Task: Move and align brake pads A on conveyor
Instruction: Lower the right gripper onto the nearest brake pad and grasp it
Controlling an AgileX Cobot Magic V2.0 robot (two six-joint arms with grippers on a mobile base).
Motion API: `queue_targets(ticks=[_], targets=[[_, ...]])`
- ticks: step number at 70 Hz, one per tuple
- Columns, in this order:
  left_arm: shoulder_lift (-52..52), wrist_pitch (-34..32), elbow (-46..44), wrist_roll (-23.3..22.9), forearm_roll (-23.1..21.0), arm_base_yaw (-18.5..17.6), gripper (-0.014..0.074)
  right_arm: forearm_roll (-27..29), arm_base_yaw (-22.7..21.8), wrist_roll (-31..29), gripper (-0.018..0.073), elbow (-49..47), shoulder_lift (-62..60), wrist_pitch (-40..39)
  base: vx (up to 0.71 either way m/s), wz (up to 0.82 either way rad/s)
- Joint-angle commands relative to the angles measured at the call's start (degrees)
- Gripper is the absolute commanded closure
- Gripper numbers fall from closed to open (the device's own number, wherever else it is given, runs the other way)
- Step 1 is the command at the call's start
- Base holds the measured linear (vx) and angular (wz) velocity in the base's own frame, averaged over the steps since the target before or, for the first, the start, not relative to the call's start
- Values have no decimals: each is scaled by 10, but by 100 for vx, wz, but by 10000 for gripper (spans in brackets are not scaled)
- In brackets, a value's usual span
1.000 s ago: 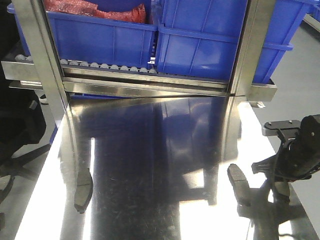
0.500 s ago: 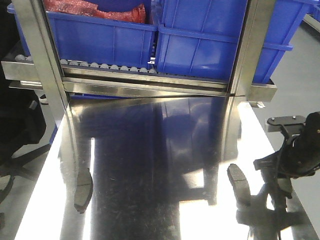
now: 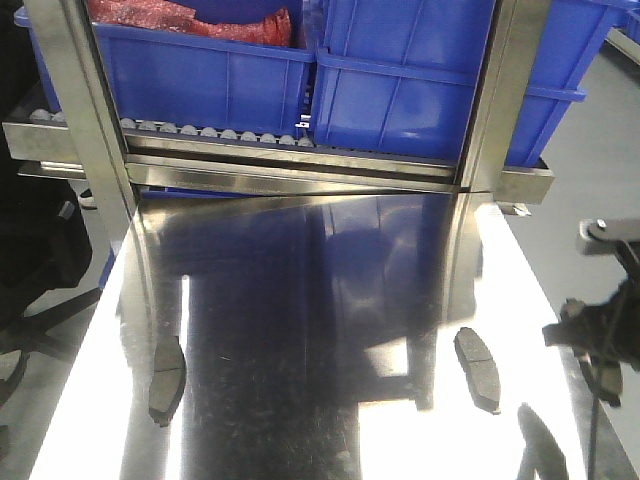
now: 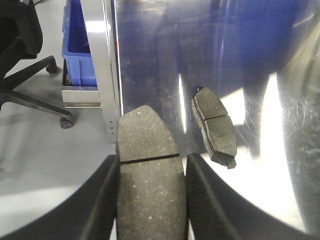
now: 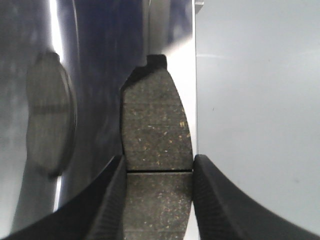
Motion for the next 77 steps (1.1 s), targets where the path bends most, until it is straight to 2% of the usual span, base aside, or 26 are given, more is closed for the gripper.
queue_targets(ticks=[1,28,77], targets=[[-3,-45,-15,-1,-7,-4,496,5,1,-7,500,27,-63,-26,0,0],[-3,-45,-15,-1,-7,-4,496,18,1,-7,498,58,-196,44,0,0],[-3,-45,-15,-1,-7,-4,496,17,0,-26,498,58,-221,45,0,0]])
